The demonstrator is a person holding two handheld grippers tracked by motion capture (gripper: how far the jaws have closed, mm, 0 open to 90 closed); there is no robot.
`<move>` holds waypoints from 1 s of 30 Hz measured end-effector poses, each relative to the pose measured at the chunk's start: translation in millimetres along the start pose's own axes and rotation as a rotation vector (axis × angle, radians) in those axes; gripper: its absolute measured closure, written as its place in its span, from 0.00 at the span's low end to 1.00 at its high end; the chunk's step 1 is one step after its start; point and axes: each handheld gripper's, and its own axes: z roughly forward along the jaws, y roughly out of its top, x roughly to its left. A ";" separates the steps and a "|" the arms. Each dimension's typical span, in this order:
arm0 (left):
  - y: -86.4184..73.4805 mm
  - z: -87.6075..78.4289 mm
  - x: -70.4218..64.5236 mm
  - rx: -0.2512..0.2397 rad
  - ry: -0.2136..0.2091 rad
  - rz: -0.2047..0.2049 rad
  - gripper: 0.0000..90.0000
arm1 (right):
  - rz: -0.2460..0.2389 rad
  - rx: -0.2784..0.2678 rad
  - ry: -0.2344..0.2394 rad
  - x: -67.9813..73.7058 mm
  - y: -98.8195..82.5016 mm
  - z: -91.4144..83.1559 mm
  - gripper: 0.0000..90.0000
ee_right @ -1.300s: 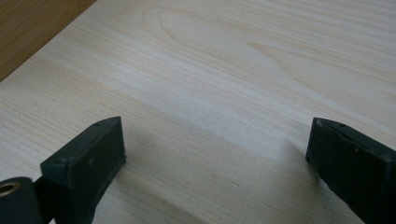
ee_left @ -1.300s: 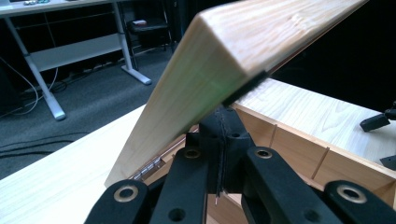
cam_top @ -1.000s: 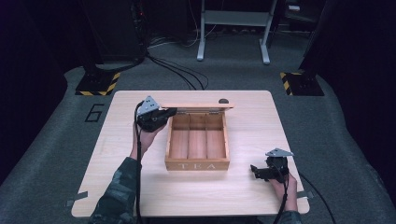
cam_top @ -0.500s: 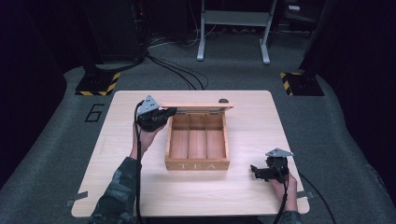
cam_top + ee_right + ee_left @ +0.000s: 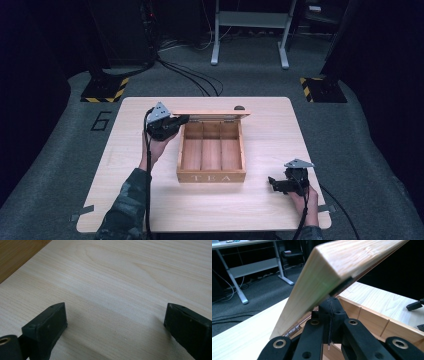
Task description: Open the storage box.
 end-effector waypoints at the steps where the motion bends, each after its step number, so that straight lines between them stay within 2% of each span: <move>1: 0.0 0.0 -0.1 -0.001 0.000 0.000 0.99 | 0.000 0.000 -0.001 0.0 0.0 0.0 0.05; 30: 1.2 -0.4 -0.2 -0.004 0.007 0.004 0.99 | -0.001 0.000 0.000 -0.1 0.0 0.0 0.05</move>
